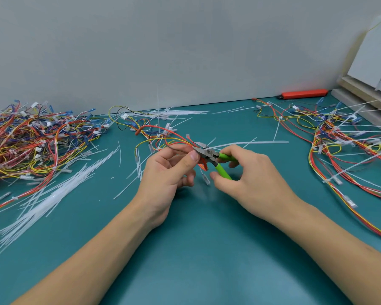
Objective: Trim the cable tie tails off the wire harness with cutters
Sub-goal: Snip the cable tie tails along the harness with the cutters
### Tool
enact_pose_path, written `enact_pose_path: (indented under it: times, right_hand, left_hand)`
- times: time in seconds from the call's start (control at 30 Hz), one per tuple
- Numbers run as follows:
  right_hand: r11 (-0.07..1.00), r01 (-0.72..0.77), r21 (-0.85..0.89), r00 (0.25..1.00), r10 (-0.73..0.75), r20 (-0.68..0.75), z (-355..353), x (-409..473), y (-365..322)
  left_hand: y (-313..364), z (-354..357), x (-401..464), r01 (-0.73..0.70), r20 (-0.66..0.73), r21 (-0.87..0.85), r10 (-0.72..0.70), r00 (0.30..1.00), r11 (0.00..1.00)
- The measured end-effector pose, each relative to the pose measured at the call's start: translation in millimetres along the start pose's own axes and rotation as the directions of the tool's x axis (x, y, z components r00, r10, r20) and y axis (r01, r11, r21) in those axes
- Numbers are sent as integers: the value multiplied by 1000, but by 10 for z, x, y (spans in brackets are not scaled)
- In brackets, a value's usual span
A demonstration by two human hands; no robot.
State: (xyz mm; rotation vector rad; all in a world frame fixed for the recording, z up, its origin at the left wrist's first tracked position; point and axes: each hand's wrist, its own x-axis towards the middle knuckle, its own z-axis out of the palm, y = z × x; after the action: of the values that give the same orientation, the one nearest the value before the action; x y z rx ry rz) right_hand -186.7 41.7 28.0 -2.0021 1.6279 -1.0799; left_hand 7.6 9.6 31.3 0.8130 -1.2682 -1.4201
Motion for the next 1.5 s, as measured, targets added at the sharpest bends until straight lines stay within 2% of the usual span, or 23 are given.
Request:
enact_pose_path:
  times: [0.23,0.33,0.57,0.77,0.93,1.13,1.23,1.5]
  right_hand:
    - [999,-39,-31,999,38,-17,-12,-1,-13]
    - [999,-37,-8,999,37,8,-8,-2,-19]
    - [996,0,92,1000,-2,28,-71,33,39]
    - [991,53,125,991,-68,113,-106,59,26]
    - [992,103,73,989,-110,103,-114,58,45]
    - [983,27,-183,990,-1,140,-177,66,81]
    - [981,13,-191,990,14,140,-167,59,88]
    - [992,36,-123,992,-21,125,-132,54,105]
  left_hand:
    - [4,-12,-8,-28,20,2,28,999,1000]
    - [5,-16,-6,7,26,-38,-6,1000,999]
    - [50,-75,-15,255,260,-272,-184,948,928]
    - [76,-76,-11,397,396,-337,-254,882,854]
    - [63,-36,-21,341,272,-248,-272,923,907]
    - [34,4,13,283,103,-217,-266,958,934]
    - [21,7,23,242,51,-219,-236,970,945]
    - [13,37,9,244,17,-216,-246,969,945]
